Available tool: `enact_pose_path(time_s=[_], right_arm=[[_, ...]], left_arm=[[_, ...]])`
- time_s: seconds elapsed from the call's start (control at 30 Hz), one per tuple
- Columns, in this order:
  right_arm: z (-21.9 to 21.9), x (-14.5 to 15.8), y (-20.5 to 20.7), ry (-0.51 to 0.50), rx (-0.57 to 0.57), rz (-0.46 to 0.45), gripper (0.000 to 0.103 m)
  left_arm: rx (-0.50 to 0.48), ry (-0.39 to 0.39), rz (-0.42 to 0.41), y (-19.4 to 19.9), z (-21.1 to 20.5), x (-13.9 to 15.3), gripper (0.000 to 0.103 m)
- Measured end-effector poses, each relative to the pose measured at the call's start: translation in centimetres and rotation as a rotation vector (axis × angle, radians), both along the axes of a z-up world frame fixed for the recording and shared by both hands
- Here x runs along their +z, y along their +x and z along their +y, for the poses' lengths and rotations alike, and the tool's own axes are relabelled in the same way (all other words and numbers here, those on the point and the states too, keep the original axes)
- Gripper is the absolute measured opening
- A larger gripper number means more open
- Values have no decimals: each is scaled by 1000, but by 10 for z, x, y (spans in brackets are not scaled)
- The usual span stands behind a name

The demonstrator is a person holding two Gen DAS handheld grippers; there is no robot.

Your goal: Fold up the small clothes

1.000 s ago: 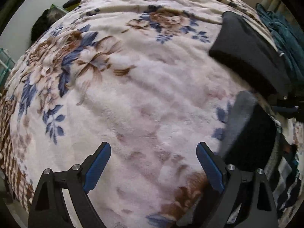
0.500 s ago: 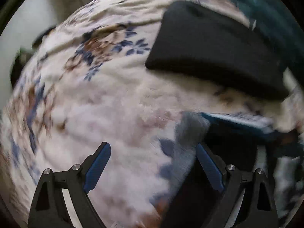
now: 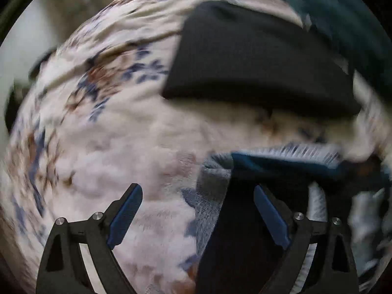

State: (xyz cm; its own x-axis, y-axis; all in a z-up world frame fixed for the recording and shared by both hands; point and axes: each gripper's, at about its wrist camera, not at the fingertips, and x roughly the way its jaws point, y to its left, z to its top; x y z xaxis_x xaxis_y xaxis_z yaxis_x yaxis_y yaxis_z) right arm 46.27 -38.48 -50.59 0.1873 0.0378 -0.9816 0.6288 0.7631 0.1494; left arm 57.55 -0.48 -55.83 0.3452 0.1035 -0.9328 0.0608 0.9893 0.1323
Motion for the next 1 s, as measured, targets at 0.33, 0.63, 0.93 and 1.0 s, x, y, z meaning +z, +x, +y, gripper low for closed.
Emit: enact_pose_path(time_s=[0.33, 0.63, 0.93, 1.0], right_arm=[[-23, -17, -17, 13, -76, 28, 59], [-22, -10, -40, 163, 46, 1, 101], [-71, -11, -76, 340, 278, 4, 101], [-84, -9, -84, 337, 341, 28, 101]], left_arm=[[65, -79, 6, 9, 34, 2, 103], [32, -155, -121, -66, -26, 94, 103], [7, -110, 78, -250, -154, 89, 103], [21, -112, 151, -292, -189, 79, 103]])
